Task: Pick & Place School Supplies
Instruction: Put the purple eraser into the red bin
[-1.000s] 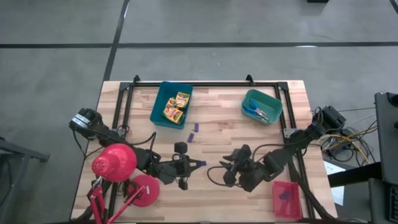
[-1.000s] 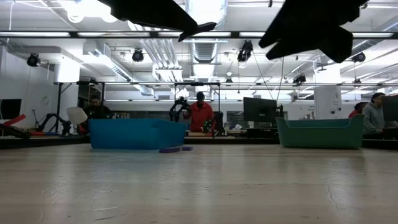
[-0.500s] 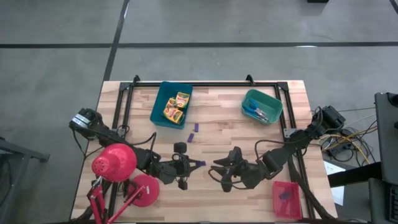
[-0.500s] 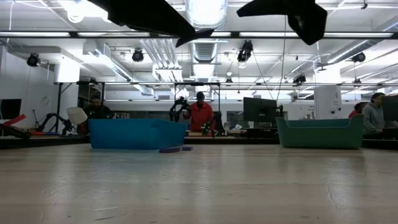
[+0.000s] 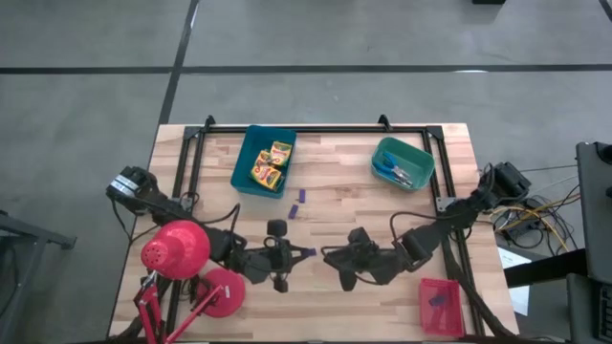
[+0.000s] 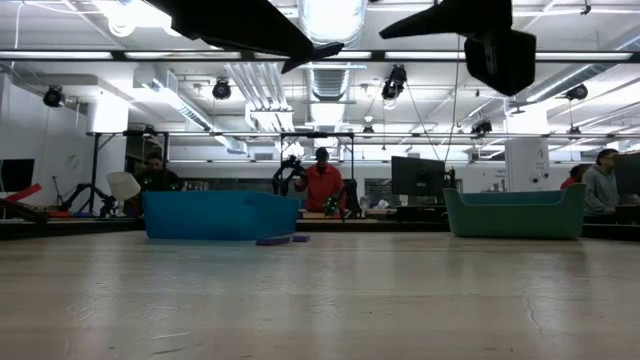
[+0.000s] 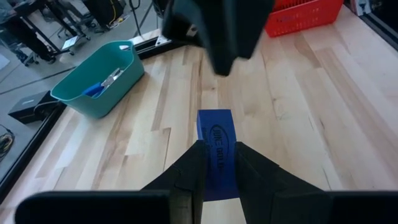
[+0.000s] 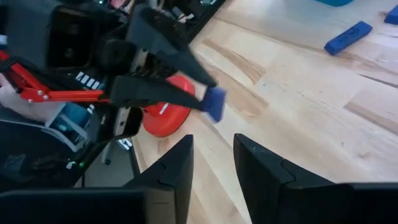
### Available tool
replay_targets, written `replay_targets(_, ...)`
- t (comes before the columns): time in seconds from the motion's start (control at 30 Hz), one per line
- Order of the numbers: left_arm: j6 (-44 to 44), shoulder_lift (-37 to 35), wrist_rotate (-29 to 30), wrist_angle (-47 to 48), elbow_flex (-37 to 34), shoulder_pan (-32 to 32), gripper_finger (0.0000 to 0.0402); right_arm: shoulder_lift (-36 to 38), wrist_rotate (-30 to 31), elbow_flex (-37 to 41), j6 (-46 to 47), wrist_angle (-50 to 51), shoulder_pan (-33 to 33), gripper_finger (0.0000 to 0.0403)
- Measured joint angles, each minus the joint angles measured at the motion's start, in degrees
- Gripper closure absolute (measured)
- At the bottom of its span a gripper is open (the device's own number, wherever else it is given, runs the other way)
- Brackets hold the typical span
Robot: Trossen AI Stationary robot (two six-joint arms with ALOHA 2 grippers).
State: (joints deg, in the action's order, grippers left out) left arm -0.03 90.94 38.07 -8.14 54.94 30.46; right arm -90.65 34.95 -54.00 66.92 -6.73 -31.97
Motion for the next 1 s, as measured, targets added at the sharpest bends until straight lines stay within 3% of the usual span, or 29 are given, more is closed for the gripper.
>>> replay_targets(1.0, 6.05, -0.01, -0.07, -5.61, 0.0, 0.21, 0.0323, -0.28, -2.59, 1.06, -3.08, -6.27, 3.26, 0.0328)
